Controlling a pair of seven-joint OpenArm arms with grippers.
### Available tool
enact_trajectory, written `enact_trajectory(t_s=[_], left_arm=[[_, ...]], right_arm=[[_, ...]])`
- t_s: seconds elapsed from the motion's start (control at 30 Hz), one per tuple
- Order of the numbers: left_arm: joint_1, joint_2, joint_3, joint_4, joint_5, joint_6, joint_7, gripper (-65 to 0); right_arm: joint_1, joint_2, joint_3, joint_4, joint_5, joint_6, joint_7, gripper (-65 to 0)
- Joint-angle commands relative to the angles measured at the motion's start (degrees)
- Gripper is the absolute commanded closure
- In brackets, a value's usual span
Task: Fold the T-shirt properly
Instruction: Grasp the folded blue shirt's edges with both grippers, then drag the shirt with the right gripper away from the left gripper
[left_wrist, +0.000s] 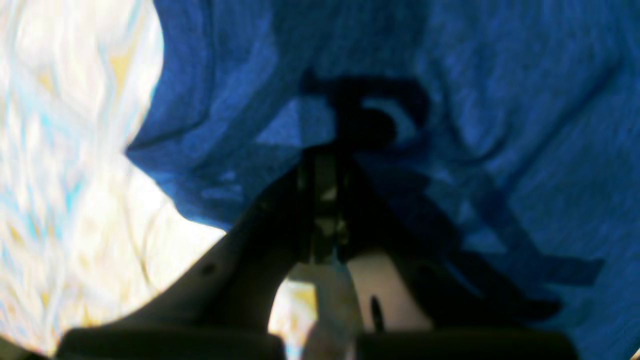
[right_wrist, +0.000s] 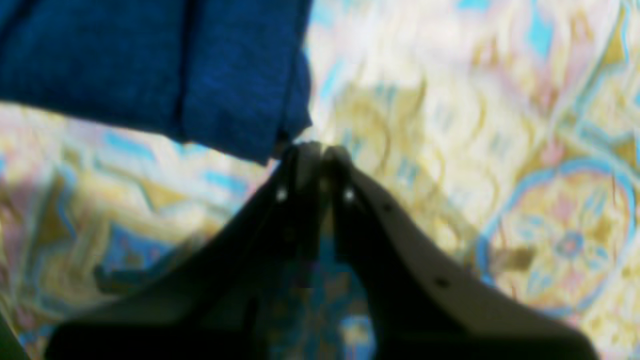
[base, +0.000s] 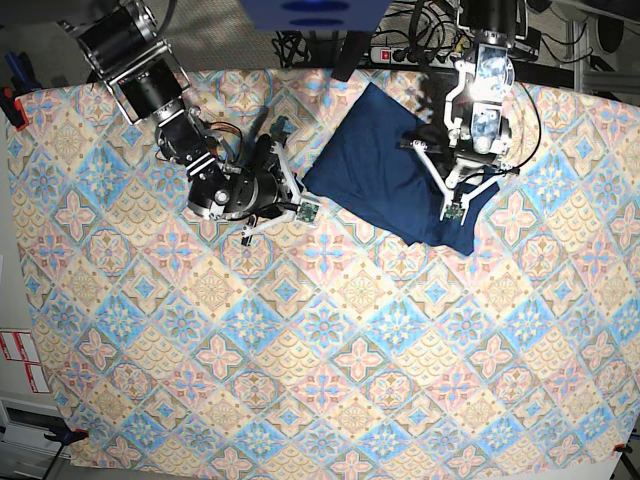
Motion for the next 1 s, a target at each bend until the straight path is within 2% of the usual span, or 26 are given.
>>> enact_trajectory(t_s=[0.0,0.1,0.23,0.37,0.53,0.67,0.77,0.87,0.97], left_arm=[[-1.9,0.2,1.6,-0.6,-0.7,-0.2,-0.8,0.0],[-5.1,0.5,5.4,-3.3,-0.7,-0.1,-0.9,0.0],[-9.3,0.6,9.1,-6.5,-0.7,0.0,-1.0,0.0],[-13.0,0.6,9.7,-8.9,-0.7,0.0,-1.8,0.0],[-12.5,-0.8,8.7,-5.1,-0.7,0.0,-2.0,0.0],[-6.8,-2.4,2.6,1.6,-1.2,0.0,-2.6,0.0],[-1.8,-2.4,-4.1,8.2,-1.4,0.0,-2.6,0.0],[3.8,-2.3,-10.8,15.3,-1.4,0.0,-2.6,0.0],[7.6,-1.5,-15.7,19.3,-1.4,0.0,-2.6,0.0]], right_arm=[[0.1,1.1,0.3,2.6,-0.1,0.2,-0.6,-3.8],[-1.8,2.6,1.7,7.7,-0.1,0.2,-0.8,-3.8],[-5.2,2.9,8.0,13.0,-0.1,0.2,-0.9,-3.8],[-7.3,2.9,12.3,16.5,-0.1,0.2,-0.9,-3.8],[-8.7,2.8,12.6,20.5,-0.1,0.2,-0.9,-3.8],[-9.3,1.0,11.9,24.1,1.2,0.2,-0.9,-3.8],[-9.2,0.3,11.4,25.4,6.1,0.2,-0.9,-3.8],[-8.5,-2.6,9.0,25.0,13.7,0.2,-0.9,-3.8],[-4.2,-5.2,5.8,22.8,17.0,0.2,-0.9,-3.8]])
